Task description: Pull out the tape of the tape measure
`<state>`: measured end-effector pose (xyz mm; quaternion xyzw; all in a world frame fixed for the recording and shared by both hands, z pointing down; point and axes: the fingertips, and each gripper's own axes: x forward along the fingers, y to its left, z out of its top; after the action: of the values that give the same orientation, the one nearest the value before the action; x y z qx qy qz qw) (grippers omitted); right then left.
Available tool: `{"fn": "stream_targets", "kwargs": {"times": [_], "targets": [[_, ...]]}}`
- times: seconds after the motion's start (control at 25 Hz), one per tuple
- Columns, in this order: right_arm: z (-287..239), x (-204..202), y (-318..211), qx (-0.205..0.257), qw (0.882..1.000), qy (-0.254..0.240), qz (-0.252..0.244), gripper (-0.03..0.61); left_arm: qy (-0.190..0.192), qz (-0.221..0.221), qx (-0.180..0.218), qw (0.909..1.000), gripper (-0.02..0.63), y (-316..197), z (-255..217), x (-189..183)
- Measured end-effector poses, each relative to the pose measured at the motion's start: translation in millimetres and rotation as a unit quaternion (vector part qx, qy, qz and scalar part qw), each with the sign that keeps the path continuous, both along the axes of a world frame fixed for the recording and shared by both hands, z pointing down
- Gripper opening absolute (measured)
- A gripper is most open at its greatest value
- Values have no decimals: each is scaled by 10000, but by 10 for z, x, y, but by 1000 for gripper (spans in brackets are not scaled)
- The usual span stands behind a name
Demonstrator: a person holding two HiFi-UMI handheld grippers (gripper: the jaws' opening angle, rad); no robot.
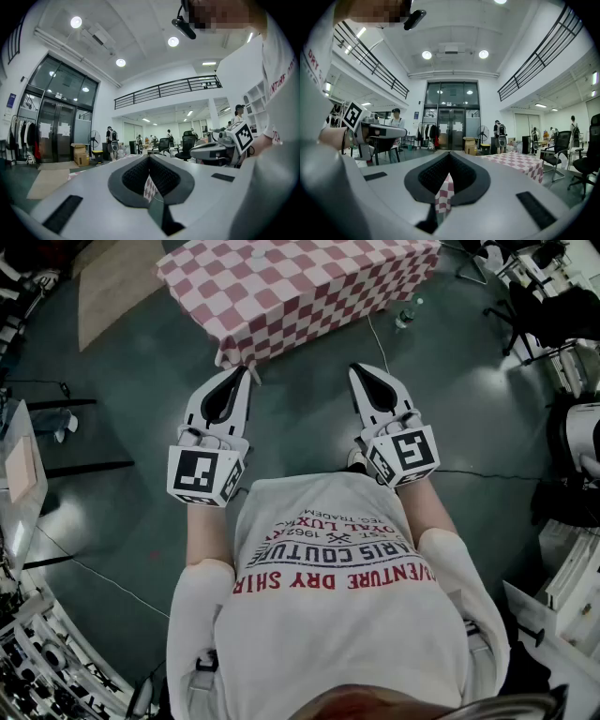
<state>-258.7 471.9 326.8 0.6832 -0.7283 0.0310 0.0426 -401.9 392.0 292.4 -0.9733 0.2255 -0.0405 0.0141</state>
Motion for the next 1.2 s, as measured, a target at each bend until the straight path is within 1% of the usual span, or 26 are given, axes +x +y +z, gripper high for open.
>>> {"fn": "stream_targets", "kwargs": {"times": [0.2,0.6,0.72,0.76,0.8,0.84,0.88,0.92,0.96,1.12,1.2], "targets": [[-5,-10,-78,-3,10000,-18,15,26,109,-38,-102,9999,17,-97,0,-27],[55,-41,-230,-124,9999,-80,53,26,109,-66,-256,9996,17,-287,90,-73],[35,8,-288,-16,9997,-153,187,28,240,-91,-265,9993,17,-344,81,-75],[19,48,-310,23,9995,-103,287,28,280,-83,-222,9993,49,-355,69,-63],[6,92,-336,46,9993,-4,378,31,275,-42,-153,9995,253,-359,64,-39],[-7,136,-363,72,9990,92,434,37,212,23,-76,9997,356,-357,72,-6],[-22,177,-388,116,9988,136,445,75,120,75,-12,9999,357,-358,88,28],[-41,217,-415,165,9988,130,432,162,40,88,25,10000,357,-371,103,59],[-59,262,-446,199,9988,109,425,216,3,66,33,10000,356,-396,113,88],[-33,487,-625,148,9991,93,396,216,44,-145,-104,9998,356,-569,154,214],[32,639,-768,75,9995,33,320,216,-5,-250,-148,9996,354,-691,206,321]]}}
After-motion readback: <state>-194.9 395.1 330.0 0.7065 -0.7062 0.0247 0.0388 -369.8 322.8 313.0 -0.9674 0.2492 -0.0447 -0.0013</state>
